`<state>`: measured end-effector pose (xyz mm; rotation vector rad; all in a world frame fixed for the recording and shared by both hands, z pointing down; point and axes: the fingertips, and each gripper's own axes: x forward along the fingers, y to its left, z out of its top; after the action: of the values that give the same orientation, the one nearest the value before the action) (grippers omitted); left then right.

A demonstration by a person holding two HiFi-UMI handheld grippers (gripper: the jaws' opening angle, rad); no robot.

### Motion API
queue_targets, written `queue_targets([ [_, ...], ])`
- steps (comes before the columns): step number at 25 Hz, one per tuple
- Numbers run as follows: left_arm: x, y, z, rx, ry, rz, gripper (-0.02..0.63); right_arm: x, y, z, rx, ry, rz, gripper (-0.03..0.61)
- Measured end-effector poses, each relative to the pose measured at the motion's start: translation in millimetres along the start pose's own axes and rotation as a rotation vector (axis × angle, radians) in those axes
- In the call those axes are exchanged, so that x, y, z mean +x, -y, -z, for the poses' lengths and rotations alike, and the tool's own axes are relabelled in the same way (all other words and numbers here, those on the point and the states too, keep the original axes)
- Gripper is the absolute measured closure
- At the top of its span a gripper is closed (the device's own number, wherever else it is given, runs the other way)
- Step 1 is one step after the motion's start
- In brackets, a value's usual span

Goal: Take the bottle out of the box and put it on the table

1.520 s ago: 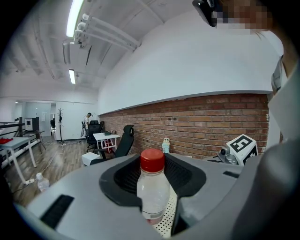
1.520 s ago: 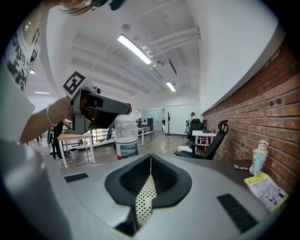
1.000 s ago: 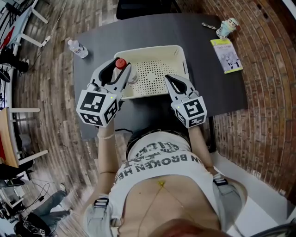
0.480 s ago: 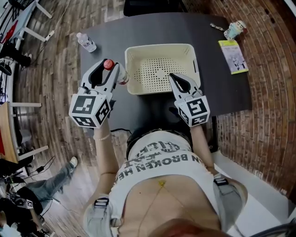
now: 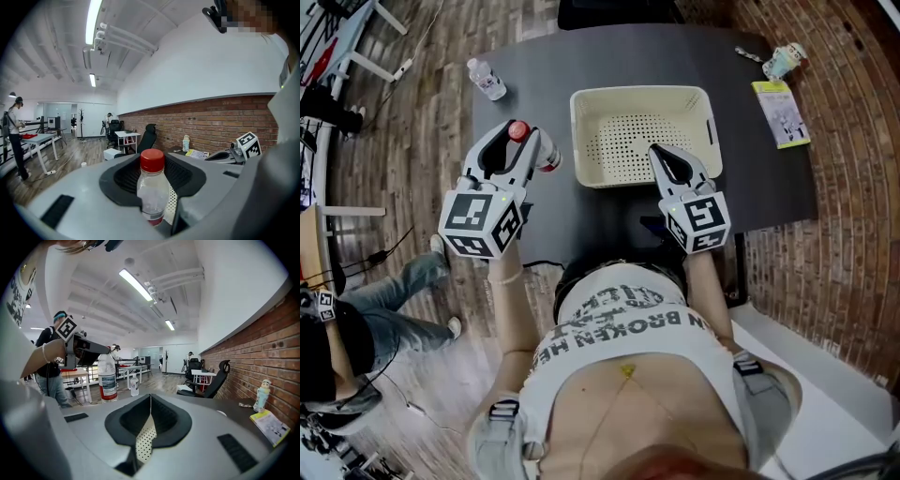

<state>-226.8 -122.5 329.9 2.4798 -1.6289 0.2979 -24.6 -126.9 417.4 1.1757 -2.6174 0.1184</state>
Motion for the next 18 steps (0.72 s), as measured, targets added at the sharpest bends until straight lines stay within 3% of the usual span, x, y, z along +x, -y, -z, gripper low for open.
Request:
queue_targets([
  [18,-8,-34,14,-0.003,0.001,0.011,0.456,17,-23,10,0.002,-0.01,0.015,0.569],
])
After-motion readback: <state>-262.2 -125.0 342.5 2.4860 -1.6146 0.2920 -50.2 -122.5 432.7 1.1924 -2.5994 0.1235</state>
